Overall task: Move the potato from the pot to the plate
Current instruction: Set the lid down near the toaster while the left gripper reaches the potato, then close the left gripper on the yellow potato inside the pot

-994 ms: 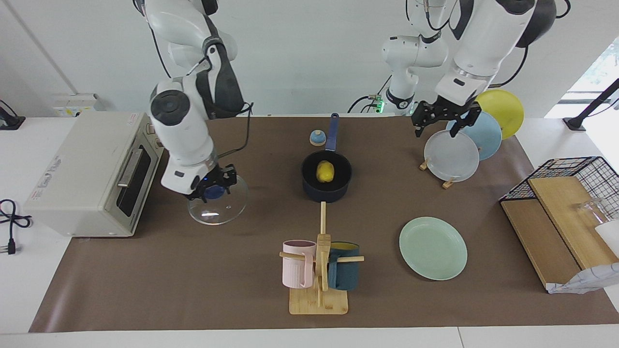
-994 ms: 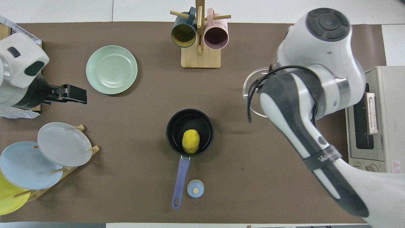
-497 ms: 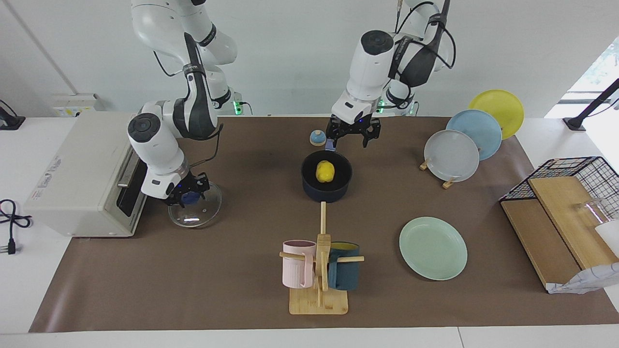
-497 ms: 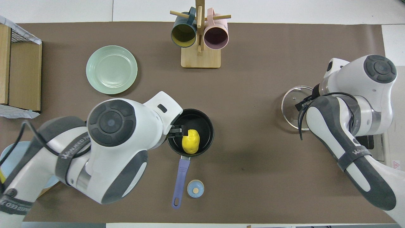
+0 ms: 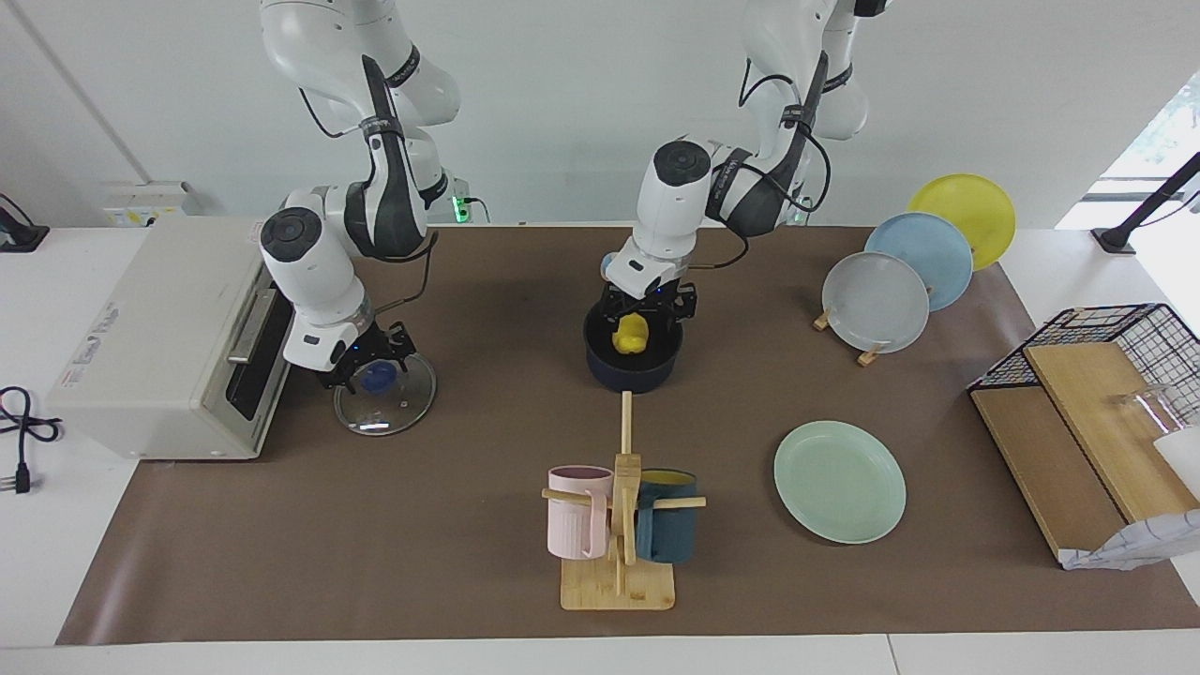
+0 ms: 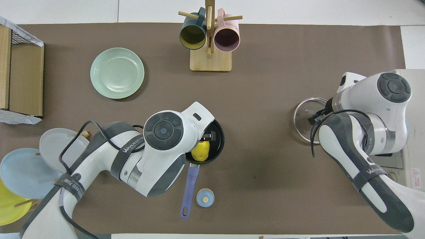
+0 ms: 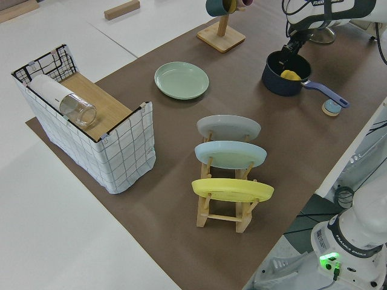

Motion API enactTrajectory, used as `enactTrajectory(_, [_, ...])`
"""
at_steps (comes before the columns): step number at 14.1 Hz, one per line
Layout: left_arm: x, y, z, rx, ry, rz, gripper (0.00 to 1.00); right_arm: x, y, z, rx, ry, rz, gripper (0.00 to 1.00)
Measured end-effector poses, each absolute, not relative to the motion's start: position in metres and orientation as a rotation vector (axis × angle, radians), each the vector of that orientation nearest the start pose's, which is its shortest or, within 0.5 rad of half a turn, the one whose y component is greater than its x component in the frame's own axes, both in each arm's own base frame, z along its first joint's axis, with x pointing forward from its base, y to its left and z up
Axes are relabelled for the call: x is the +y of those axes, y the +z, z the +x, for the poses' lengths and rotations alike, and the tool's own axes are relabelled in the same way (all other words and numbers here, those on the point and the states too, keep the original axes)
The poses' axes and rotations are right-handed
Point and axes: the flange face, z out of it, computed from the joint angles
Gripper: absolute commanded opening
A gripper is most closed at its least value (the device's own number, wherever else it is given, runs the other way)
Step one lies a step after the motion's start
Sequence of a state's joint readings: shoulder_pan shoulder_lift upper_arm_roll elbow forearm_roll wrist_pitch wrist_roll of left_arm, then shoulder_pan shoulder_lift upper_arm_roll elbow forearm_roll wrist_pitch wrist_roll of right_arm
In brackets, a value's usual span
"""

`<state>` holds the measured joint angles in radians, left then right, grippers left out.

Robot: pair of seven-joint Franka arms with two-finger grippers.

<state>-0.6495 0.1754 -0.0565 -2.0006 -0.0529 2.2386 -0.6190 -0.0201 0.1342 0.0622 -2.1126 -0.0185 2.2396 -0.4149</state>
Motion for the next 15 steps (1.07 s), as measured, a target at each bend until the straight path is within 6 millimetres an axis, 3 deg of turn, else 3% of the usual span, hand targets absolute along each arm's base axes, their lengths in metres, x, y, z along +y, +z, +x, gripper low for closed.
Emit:
enactTrajectory(2, [-0.386, 0.368, 0.452, 0.088, -0.009, -3.212, 1.00, 0.025, 0.381, 0.573, -0.692, -0.008, -3.072, 1.00])
enactTrajectory(3, [-0.386, 0.362, 0.452, 0.089, 0.004, -3.206, 1.00, 0.027, 0.407, 0.581, -0.623, -0.012, -3.088, 1.00])
enactTrajectory(6, [-0.387, 0.344, 0.452, 0.090, 0.042, -3.189, 1.00, 0.028, 0.521, 0.588, -0.468, 0.009, -3.119, 1.00])
enactTrajectory(8, [-0.387, 0.337, 0.451, 0.090, 0.056, -3.182, 1.00, 0.016, 0.572, 0.573, -0.418, 0.055, -3.127, 1.00])
enactTrajectory(11, [-0.387, 0.327, 0.445, 0.097, 0.039, -3.189, 1.00, -0.001, 0.594, 0.556, -0.369, 0.090, -3.132, 1.00])
enactTrajectory(14, [-0.393, 0.325, 0.438, 0.107, 0.030, -3.193, 1.00, -0.008, 0.592, 0.554, -0.344, 0.106, -3.133, 1.00])
enactTrajectory(15, [-0.395, 0.324, 0.436, 0.109, 0.031, -3.193, 0.93, -0.015, 0.592, 0.554, -0.325, 0.105, -3.135, 1.00])
